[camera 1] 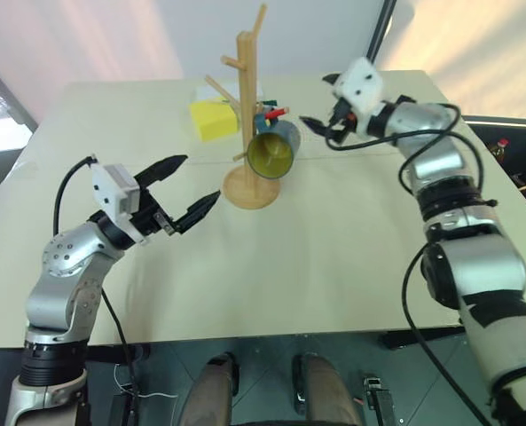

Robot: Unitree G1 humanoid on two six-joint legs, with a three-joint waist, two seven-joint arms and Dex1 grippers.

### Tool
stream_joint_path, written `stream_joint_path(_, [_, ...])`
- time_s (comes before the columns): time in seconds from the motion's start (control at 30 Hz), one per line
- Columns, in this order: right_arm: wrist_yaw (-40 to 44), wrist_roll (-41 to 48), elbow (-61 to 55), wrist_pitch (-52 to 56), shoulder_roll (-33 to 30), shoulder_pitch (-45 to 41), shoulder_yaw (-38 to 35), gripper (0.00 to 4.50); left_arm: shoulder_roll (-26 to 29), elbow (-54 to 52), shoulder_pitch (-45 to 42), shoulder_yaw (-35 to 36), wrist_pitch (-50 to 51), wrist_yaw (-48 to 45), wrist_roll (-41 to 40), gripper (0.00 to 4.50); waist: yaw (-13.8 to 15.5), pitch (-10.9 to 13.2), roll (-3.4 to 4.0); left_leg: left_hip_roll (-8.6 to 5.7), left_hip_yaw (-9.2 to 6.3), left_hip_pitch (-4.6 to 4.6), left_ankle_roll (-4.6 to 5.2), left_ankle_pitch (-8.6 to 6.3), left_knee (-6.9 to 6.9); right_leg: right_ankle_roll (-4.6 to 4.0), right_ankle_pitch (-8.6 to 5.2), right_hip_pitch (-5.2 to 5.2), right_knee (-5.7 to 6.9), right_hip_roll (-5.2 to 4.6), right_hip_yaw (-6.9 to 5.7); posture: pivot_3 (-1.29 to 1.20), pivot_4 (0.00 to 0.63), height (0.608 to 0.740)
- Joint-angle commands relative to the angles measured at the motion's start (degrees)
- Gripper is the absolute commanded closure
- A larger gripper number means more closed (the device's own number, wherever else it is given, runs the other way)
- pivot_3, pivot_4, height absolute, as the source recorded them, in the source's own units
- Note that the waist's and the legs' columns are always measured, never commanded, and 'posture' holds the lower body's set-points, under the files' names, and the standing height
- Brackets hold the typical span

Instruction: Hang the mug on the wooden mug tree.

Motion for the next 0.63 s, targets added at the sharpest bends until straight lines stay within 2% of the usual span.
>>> stream_joint_path(0.03, [-0.1, 3.8, -5.4, 1.5, -2.0, 3.5, -4.3, 0.36, -0.7, 0.6, 0.8, 2.4, 0.4, 3.5, 1.3, 0.0, 0.0, 0.0, 0.0, 0.0, 0.0, 0.0, 0.0, 0.0, 0.0, 0.0, 0.0, 0.01, 0.0, 0.0, 0.0, 0.0, 0.15, 0.74])
stream_joint_path(0.17, [0.6, 13.2, -17.4, 8.7, -0.7, 17.0, -11.1, 0.36, -3.1, 2.8, 4.0, 4.5, 0.9, 9.7, 3.5, 0.0, 0.1, 0.0, -0.02, 0.01, 0.02, 0.05, 0.01, 0.0, 0.0, 0.16, 0.09, 0.06, -0.01, 0.0, 0.03, 0.0, 0.15, 0.74])
stream_joint_path(0.33, [0.2, 19.1, -31.3, 13.7, 2.7, 35.2, -13.6, 0.36, -5.6, 6.8, 7.7, 6.7, 0.5, 14.6, 5.4, 0.0, 0.2, 0.0, -0.01, 0.02, 0.03, 0.07, 0.02, 0.0, 0.02, 0.16, 0.11, 0.07, 0.02, 0.0, 0.04, 0.0, 0.15, 0.74])
stream_joint_path(0.43, [-0.8, 20.2, -35.6, 16.0, 4.0, 41.5, -13.5, 0.36, -6.2, 8.7, 9.2, 7.3, -0.3, 16.2, 6.8, 0.0, 0.1, 0.0, 0.07, 0.02, 0.05, 0.09, 0.01, 0.02, 0.1, 0.05, 0.2, 0.07, 0.05, 0.0, 0.09, 0.0, 0.15, 0.74])
stream_joint_path(0.63, [-1.6, 20.4, -40.6, 18.1, 4.8, 47.8, -12.5, 0.36, -6.1, 10.0, 10.7, 8.3, -1.2, 16.1, 7.5, 0.0, 0.3, 0.0, 0.05, 0.02, 0.01, 0.18, -0.01, 0.09, 0.21, -0.31, 0.28, 0.15, 0.02, 0.05, 0.13, 0.0, 0.15, 0.74])
